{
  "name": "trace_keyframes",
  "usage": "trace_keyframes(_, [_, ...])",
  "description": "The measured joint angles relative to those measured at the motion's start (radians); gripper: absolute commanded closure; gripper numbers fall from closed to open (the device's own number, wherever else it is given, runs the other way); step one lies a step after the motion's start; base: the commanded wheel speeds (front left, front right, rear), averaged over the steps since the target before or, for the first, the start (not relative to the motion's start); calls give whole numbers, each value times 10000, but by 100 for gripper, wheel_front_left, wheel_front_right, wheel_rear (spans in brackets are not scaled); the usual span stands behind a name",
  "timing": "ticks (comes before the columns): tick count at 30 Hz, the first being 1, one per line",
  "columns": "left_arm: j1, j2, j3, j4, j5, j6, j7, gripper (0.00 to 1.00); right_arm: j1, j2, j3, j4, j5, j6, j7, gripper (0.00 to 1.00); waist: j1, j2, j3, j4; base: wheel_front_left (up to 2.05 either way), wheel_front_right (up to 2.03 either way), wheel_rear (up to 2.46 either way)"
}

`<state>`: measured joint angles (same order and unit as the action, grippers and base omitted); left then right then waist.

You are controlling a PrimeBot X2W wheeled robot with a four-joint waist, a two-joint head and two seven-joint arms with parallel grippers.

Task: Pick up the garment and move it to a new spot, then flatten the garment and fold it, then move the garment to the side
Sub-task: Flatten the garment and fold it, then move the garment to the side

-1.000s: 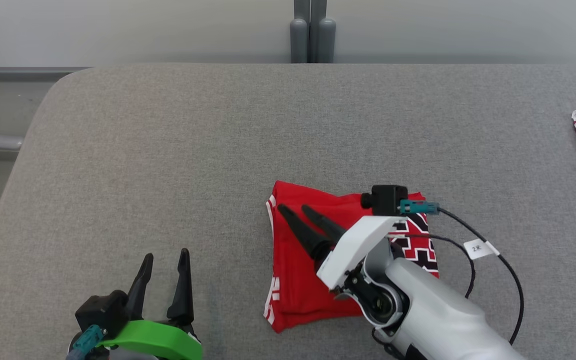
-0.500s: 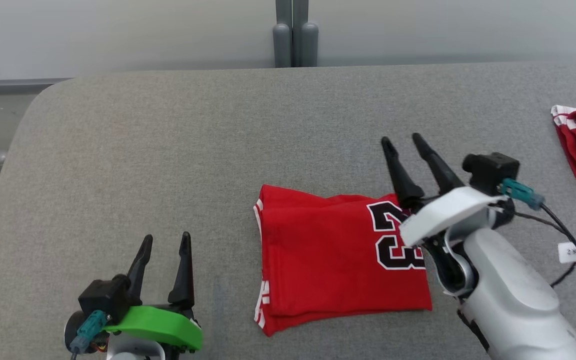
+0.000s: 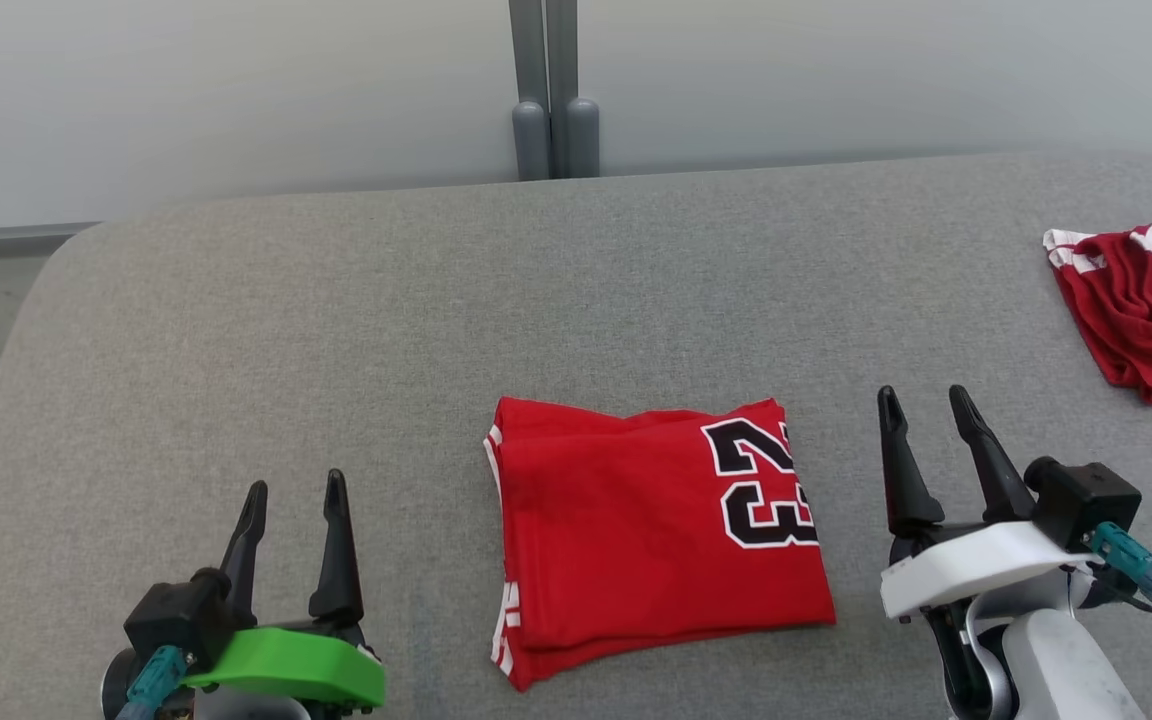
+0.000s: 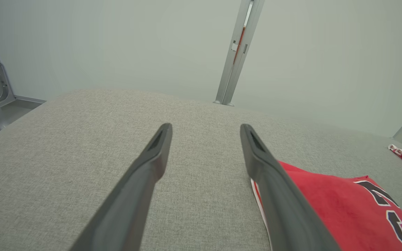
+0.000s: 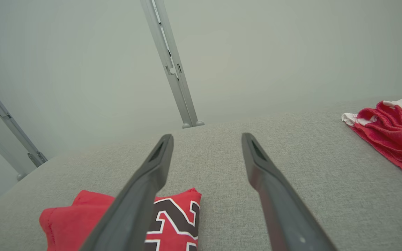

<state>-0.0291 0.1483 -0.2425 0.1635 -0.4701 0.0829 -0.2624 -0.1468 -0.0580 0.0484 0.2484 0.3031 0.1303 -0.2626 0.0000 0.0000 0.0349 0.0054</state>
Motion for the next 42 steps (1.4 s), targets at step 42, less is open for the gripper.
trace_keyframes(42, [710,-811,903,431,974,-861,0,0,-144,-219,453,2199,142,0,2109,0,0,0,-256,716,0,0,0])
